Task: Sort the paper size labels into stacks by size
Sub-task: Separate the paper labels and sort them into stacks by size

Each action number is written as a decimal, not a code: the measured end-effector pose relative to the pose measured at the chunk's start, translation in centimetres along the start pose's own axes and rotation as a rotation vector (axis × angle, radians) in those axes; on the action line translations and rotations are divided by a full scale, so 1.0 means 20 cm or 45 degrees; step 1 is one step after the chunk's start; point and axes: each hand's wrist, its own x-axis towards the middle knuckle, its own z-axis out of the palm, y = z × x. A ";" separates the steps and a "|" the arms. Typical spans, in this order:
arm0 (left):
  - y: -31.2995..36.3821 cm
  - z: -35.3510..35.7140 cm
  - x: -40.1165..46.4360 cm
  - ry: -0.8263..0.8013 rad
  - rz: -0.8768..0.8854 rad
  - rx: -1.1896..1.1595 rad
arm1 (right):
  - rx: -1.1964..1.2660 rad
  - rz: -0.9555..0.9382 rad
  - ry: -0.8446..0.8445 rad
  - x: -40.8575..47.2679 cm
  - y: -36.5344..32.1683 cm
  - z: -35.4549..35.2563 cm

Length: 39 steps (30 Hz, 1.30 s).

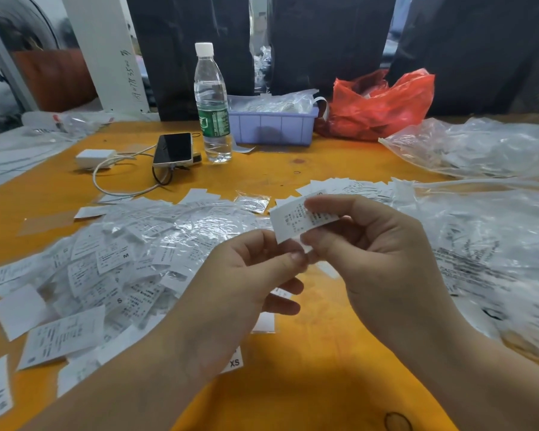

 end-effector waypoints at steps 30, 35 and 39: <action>0.06 -0.08 -0.01 0.291 0.276 0.364 | 0.143 0.233 -0.177 0.06 -0.02 -0.06; 0.06 -0.08 -0.01 0.288 0.249 0.467 | 0.060 0.140 -0.219 0.06 -0.03 -0.07; 0.05 -0.07 0.00 0.245 0.265 0.442 | 0.145 0.124 -0.312 0.07 -0.04 -0.09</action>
